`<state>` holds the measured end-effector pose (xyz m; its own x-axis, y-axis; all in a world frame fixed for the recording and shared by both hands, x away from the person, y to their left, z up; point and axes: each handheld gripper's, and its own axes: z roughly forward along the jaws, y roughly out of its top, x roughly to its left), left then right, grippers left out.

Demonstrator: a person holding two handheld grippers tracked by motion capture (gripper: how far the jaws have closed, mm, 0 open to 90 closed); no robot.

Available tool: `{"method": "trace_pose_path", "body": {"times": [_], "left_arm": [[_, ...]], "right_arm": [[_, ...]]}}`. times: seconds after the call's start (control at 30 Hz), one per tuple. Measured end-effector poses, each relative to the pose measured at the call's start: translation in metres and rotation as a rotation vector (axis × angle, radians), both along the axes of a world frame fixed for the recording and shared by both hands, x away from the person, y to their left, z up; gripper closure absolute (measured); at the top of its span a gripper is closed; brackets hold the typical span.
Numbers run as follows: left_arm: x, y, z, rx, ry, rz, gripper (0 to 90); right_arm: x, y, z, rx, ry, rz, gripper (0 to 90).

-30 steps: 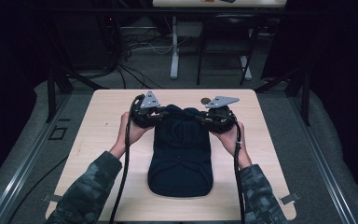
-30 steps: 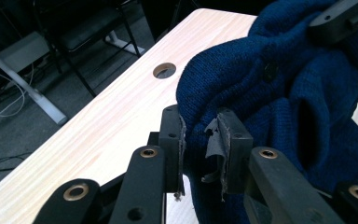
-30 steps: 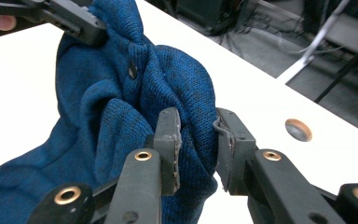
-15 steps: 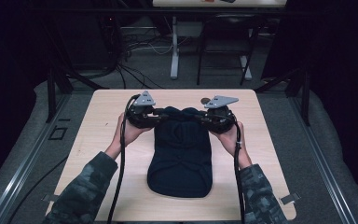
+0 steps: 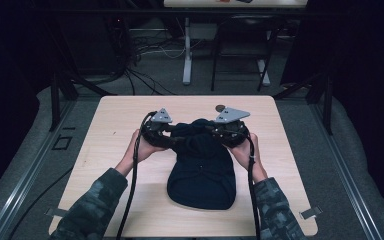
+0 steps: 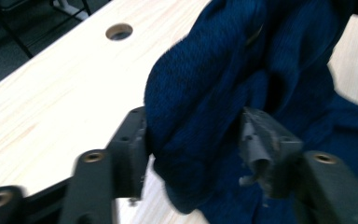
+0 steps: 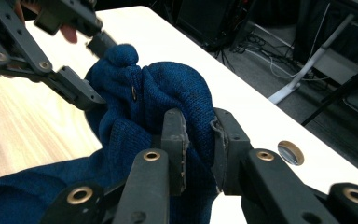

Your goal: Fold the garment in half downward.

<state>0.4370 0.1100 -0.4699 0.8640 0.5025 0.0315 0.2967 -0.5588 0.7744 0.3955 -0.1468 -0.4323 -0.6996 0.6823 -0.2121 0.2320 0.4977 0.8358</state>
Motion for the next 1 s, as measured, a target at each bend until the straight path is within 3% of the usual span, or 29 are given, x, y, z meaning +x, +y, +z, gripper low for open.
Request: {"method": "trace_pose_path", "body": {"times": [0.1,0.17,0.33,0.47,0.57,0.73,1.0], "left_arm": [[-0.002,-0.004,-0.004,0.025,0.004,-0.006,61.2],[-0.005,-0.009,-0.005,0.053,-0.015,-0.012,66.2],[-0.008,-0.014,-0.003,0.075,-0.084,0.005,71.9],[-0.013,-0.018,0.003,0.137,-0.169,0.026,72.8],[-0.014,-0.019,0.006,0.177,-0.202,0.047,73.0],[-0.011,-0.012,0.014,0.146,-0.197,0.068,73.0],[-0.015,-0.007,0.022,0.121,-0.19,0.054,73.0]], "right_arm": [[0.0,-0.002,-0.003,0.004,0.0,0.006,76.3],[0.0,-0.003,-0.006,0.005,-0.007,-0.001,76.3],[0.005,-0.01,-0.01,0.006,0.014,-0.01,75.8],[0.012,-0.011,-0.012,-0.031,0.043,-0.03,75.3],[0.022,-0.007,-0.012,-0.039,0.075,-0.045,74.9],[0.023,-0.005,-0.007,-0.013,0.093,-0.041,73.4],[0.015,-0.009,-0.004,0.02,0.205,-0.017,70.6]]}}
